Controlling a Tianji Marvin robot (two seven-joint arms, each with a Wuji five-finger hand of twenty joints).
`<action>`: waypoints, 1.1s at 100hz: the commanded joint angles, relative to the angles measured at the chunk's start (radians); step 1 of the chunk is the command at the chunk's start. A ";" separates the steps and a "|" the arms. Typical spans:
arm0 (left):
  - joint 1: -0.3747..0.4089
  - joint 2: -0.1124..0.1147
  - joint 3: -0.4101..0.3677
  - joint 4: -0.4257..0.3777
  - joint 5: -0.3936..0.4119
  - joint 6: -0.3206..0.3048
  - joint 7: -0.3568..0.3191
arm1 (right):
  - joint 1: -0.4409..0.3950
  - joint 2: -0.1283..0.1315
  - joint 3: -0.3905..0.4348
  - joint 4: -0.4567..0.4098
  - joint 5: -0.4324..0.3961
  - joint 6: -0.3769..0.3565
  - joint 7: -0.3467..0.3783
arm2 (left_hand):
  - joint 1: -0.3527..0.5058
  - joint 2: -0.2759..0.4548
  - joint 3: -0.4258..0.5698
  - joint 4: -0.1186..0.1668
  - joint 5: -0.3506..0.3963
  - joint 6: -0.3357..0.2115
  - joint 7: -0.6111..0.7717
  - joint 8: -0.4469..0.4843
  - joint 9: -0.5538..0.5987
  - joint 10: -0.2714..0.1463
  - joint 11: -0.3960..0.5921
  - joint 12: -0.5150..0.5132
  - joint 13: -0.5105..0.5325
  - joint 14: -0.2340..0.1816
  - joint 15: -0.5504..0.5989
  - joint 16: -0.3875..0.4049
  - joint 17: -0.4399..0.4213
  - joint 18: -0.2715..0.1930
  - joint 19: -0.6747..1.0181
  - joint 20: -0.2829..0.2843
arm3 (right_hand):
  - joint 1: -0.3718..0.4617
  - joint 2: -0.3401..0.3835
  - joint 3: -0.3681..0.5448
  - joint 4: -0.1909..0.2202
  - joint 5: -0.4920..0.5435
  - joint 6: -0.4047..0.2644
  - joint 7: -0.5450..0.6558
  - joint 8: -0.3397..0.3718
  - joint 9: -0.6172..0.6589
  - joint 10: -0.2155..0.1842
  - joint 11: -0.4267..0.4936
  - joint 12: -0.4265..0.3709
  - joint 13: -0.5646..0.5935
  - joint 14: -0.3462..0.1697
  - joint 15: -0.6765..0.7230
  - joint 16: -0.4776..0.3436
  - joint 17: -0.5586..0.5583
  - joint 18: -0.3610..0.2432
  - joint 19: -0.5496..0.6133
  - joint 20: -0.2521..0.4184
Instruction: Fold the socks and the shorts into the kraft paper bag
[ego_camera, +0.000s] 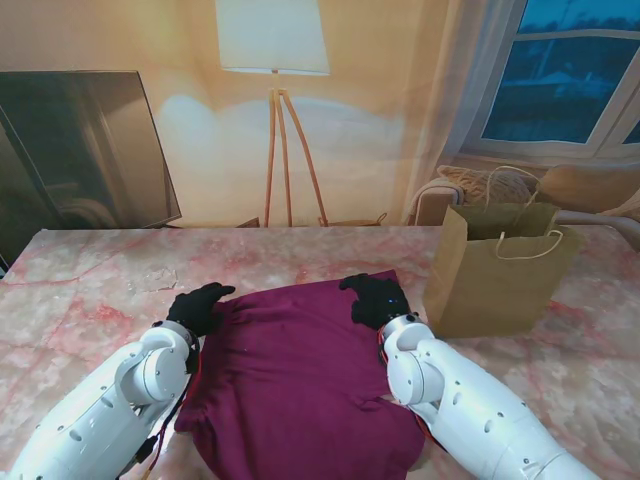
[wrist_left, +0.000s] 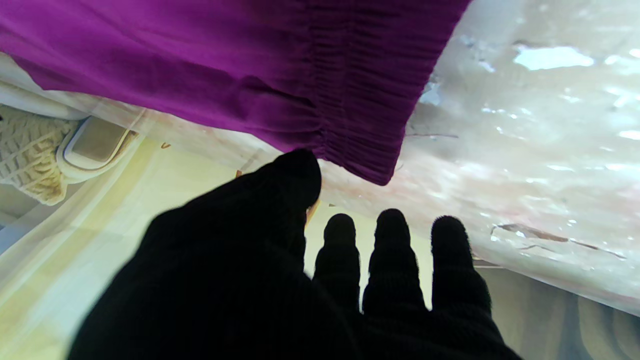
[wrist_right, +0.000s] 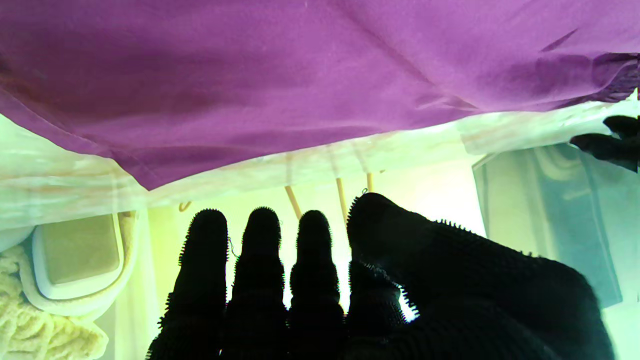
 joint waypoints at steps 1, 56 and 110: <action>-0.019 -0.003 0.013 0.016 -0.003 0.003 -0.015 | 0.008 -0.012 -0.005 0.002 -0.001 0.002 -0.007 | -0.023 -0.019 0.011 -0.031 -0.025 0.014 -0.025 -0.009 0.029 -0.009 0.009 -0.013 0.018 0.004 0.026 0.026 -0.003 -0.013 0.038 0.064 | -0.017 0.018 -0.003 0.054 -0.040 0.010 -0.013 -0.009 -0.037 0.004 0.009 -0.012 -0.023 -0.007 0.008 -0.018 -0.014 -0.022 -0.008 -0.019; -0.077 0.007 0.092 0.095 0.029 0.015 -0.053 | 0.066 -0.012 -0.040 0.015 -0.008 0.049 0.039 | 0.020 -0.150 -0.133 -0.085 0.290 -0.002 0.216 0.139 0.571 -0.034 0.396 1.188 0.161 0.075 0.409 0.573 -0.012 0.032 0.083 0.098 | -0.189 0.060 -0.115 0.063 -0.086 0.040 -0.059 -0.017 -0.030 0.019 0.024 -0.009 -0.013 0.013 0.008 0.001 -0.033 -0.002 -0.002 0.037; -0.007 0.028 0.030 0.029 0.058 -0.048 -0.097 | 0.109 -0.013 -0.098 0.056 -0.011 0.090 0.078 | 0.197 0.028 -0.257 -0.082 0.244 -0.323 0.761 0.809 0.763 -0.024 0.153 0.566 0.462 0.040 0.340 0.346 0.119 0.000 0.210 0.149 | -0.192 0.044 -0.141 0.064 -0.093 0.020 -0.067 -0.005 -0.122 0.013 0.017 -0.012 -0.135 -0.012 -0.015 0.001 -0.070 -0.008 -0.028 0.063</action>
